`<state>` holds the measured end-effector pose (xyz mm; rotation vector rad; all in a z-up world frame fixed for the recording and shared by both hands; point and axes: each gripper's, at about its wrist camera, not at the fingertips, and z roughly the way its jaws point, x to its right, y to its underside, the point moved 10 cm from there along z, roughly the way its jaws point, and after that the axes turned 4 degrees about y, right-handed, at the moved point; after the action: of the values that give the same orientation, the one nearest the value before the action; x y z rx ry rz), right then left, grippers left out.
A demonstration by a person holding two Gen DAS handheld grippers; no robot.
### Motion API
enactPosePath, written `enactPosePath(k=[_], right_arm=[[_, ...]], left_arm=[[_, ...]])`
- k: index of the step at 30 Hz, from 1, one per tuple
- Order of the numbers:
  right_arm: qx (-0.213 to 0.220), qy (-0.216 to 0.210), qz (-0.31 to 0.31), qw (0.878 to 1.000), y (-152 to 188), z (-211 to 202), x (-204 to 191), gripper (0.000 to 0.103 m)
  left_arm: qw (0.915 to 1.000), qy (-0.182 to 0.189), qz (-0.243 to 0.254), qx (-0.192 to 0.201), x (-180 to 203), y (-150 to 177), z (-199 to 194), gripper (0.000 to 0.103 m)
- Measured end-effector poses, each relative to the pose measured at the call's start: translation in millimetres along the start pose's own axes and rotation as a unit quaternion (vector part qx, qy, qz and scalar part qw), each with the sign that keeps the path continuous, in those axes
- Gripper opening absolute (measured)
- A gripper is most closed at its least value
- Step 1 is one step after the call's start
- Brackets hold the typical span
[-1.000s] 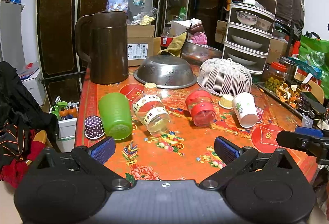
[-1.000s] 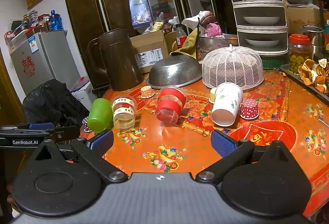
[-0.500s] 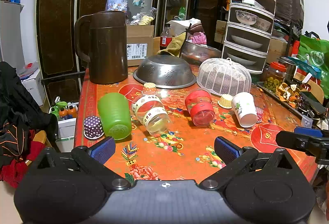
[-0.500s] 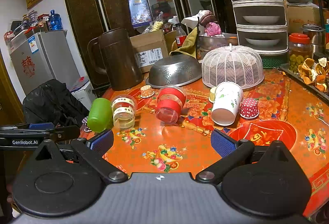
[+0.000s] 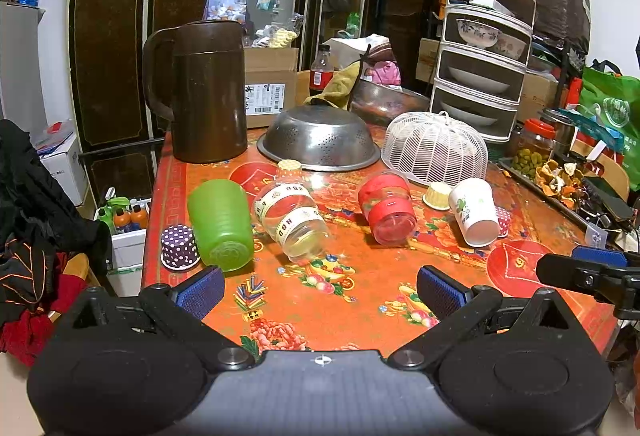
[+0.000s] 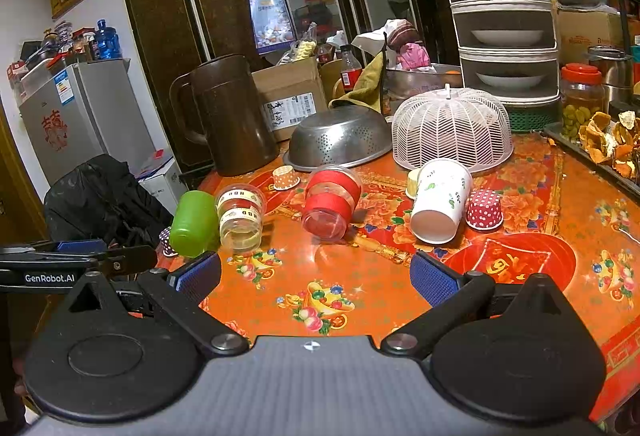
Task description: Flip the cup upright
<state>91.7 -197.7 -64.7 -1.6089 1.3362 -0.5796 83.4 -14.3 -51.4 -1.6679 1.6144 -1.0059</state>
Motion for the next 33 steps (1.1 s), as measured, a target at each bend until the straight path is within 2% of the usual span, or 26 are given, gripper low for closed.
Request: enactPosePath(k=[14, 20, 22, 24, 27, 32, 33], right_arm=[[-0.004, 0.001, -0.003, 1.0, 2, 2, -1, 0.102], [-0.022, -0.003, -0.003, 1.0, -3, 12, -7, 0.102], [-0.021, -0.015, -0.01, 1.0, -10, 19, -16, 0.102], [-0.013, -0.047, -0.03, 0.998, -23, 32, -34, 0.102], [-0.042, -0.074, -0.066, 0.994, -39, 67, -63, 0.102], [-0.099, -0.134, -0.012, 0.986, -70, 121, -111, 0.101], [-0.121, -0.126, -0.016, 0.984, -68, 135, -116, 0.099]], left_arm=[[1.0, 0.001, 0.0, -0.001, 1, 1, 0, 0.103], [1.0, 0.001, 0.002, -0.008, 0, 6, 0, 0.103], [1.0, 0.001, 0.0, -0.008, -9, 5, -2, 0.103], [1.0, 0.0, -0.001, -0.008, -16, 5, -6, 0.103], [0.9999, -0.007, -0.008, -0.004, -31, 2, -11, 0.103], [0.9995, -0.011, -0.031, 0.0, -54, 7, -18, 0.103], [0.9994, -0.012, -0.034, -0.001, -58, 8, -18, 0.103]])
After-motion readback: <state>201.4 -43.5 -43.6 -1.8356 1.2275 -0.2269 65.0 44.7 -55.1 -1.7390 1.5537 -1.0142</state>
